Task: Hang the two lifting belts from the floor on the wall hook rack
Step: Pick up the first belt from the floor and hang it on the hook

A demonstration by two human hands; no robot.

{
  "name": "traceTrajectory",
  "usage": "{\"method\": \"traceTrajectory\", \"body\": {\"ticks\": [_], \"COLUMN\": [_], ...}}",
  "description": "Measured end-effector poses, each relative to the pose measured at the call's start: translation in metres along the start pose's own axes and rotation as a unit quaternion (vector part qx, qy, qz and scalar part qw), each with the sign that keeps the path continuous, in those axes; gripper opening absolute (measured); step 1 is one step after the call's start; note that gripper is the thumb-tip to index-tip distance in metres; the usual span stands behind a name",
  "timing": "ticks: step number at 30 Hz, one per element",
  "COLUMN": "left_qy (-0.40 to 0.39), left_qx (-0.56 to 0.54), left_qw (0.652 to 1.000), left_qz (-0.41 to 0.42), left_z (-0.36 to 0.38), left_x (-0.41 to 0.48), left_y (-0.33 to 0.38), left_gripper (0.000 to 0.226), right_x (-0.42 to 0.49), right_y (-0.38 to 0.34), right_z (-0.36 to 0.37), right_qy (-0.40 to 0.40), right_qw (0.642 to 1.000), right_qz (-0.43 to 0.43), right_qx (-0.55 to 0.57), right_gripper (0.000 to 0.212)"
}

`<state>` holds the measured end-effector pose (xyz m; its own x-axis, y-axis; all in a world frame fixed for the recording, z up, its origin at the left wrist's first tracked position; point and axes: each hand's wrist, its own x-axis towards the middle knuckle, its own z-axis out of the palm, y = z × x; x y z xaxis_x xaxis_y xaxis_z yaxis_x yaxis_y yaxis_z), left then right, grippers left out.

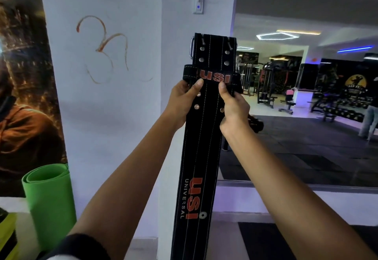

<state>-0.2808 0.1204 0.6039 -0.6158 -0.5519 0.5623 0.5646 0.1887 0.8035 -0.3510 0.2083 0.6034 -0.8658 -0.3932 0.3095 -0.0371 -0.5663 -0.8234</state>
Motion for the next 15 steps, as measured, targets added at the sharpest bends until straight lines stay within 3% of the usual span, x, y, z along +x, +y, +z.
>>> {"method": "traceTrajectory", "body": {"ticks": [3,5,8,11,15], "left_qy": [0.028,0.04,0.059,0.053,0.056], "left_qx": [-0.02,-0.035,-0.038,-0.043,-0.046], "left_qw": [0.999,0.999,0.997,0.998,0.997], "left_qz": [0.007,0.011,0.009,0.004,0.009], "left_z": [0.002,0.002,-0.002,-0.003,-0.004], "left_x": [0.003,0.004,0.005,0.007,0.009], "left_y": [-0.004,-0.007,-0.005,-0.002,0.002], "left_gripper": [0.004,0.004,0.006,0.004,0.003], "right_x": [0.002,-0.002,-0.024,-0.058,-0.057], "right_y": [0.006,0.014,0.048,0.1,0.117], "right_z": [-0.009,-0.023,-0.06,-0.104,-0.113], "right_qy": [-0.047,-0.105,-0.192,-0.224,-0.234], "right_qw": [0.998,0.99,0.968,0.934,0.94], "right_qz": [-0.025,-0.02,0.065,0.173,0.198], "right_qx": [-0.038,-0.089,-0.15,-0.215,-0.152], "right_gripper": [0.006,0.017,0.028,0.046,0.024]}}
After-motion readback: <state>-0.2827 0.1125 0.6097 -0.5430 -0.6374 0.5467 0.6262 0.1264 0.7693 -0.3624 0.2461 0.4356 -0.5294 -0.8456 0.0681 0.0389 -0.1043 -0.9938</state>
